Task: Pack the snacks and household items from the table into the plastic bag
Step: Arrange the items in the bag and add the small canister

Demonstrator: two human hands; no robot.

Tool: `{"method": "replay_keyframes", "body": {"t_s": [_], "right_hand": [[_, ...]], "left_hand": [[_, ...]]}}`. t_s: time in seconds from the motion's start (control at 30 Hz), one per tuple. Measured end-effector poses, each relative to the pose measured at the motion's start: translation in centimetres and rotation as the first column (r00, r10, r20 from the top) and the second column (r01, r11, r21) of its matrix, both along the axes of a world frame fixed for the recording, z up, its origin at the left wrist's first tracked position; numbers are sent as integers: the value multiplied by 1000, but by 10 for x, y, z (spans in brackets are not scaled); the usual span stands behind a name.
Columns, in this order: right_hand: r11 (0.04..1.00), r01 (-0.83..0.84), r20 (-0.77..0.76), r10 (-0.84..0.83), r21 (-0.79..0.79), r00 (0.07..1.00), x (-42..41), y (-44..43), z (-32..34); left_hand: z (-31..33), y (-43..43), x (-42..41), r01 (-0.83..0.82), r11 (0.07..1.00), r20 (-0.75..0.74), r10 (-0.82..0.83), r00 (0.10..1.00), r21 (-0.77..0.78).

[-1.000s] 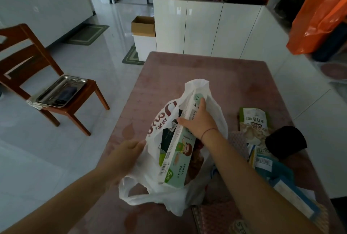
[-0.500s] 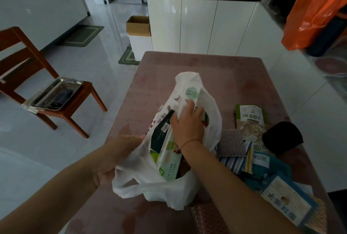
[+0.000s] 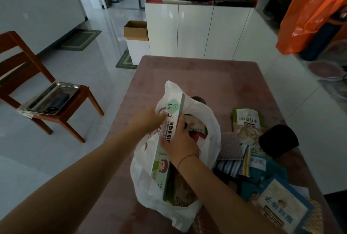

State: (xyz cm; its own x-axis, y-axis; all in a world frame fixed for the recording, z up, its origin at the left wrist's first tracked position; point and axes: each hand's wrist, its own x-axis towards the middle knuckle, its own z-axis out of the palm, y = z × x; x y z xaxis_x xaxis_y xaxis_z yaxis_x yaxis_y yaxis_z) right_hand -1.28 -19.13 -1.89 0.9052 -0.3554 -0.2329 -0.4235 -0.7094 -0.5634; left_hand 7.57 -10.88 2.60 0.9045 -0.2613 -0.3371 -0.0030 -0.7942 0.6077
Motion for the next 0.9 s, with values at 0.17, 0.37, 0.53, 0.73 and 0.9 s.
{"method": "replay_keyframes", "body": {"t_s": [0.17, 0.37, 0.53, 0.73, 0.9], "right_hand": [[988, -12, -23, 16, 151, 1000, -3, -3, -4], [979, -81, -282, 133, 188, 950, -1, 12, -5], [865, -178, -109, 257, 469, 960, -2, -41, 32], [780, 436, 93, -526, 448, 845, 47, -176, -11], [892, 354, -13, -365, 279, 931, 80, -177, -71]], "left_hand": [[7, -3, 7, -58, 997, 231, 70, 971, -57], [14, 6, -11, -26, 997, 362, 49, 931, -69], [10, 33, -4, -151, 987, 354, 162, 921, -60], [4, 44, 0, -204, 978, 336, 204, 920, -37], [2, 49, 5, -238, 971, 324, 236, 916, -36]]}}
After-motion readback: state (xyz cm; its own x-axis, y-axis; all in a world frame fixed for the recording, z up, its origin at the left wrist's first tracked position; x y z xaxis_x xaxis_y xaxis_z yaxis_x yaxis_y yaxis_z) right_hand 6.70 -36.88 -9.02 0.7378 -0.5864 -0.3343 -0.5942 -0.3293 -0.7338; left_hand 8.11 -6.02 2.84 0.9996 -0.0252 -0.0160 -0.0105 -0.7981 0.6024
